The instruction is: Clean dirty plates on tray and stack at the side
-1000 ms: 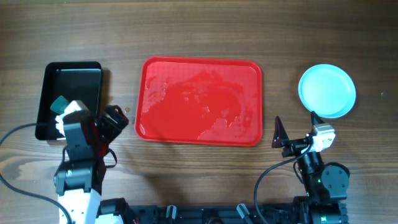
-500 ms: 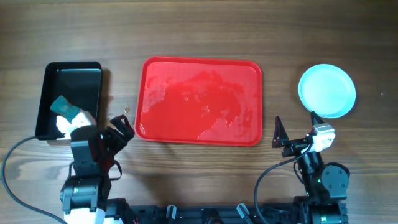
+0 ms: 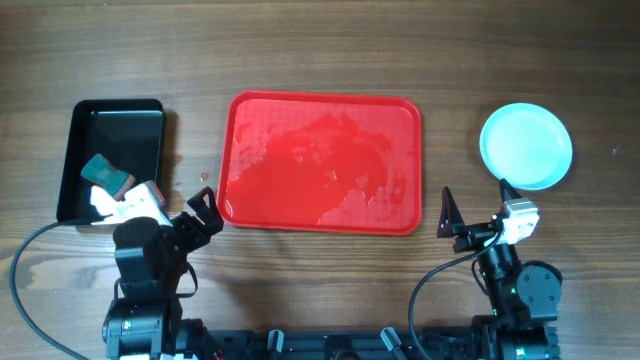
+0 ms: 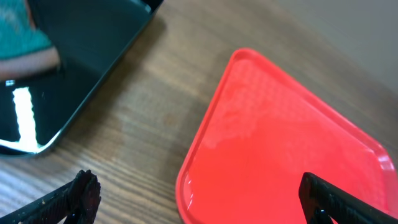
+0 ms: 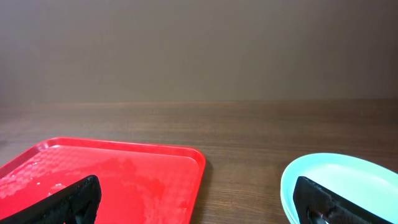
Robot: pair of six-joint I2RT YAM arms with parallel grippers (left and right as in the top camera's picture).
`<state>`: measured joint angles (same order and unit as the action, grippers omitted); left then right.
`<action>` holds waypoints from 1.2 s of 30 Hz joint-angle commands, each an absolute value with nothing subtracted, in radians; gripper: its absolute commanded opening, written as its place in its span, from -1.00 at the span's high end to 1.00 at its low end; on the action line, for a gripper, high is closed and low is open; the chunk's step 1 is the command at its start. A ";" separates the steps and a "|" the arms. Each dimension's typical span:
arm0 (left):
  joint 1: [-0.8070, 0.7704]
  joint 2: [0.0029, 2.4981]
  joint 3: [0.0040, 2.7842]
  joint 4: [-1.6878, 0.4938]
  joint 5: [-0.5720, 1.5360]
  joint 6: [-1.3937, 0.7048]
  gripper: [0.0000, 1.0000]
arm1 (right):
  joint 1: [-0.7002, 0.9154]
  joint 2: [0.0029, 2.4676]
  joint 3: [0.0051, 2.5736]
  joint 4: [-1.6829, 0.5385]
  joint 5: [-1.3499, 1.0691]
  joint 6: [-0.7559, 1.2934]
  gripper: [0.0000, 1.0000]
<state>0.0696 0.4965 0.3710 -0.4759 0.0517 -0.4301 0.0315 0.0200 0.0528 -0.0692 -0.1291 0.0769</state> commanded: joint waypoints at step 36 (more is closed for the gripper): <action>-0.009 0.159 0.083 -0.190 0.108 -0.295 -1.00 | 0.027 0.004 0.037 -0.064 -0.111 0.063 -0.99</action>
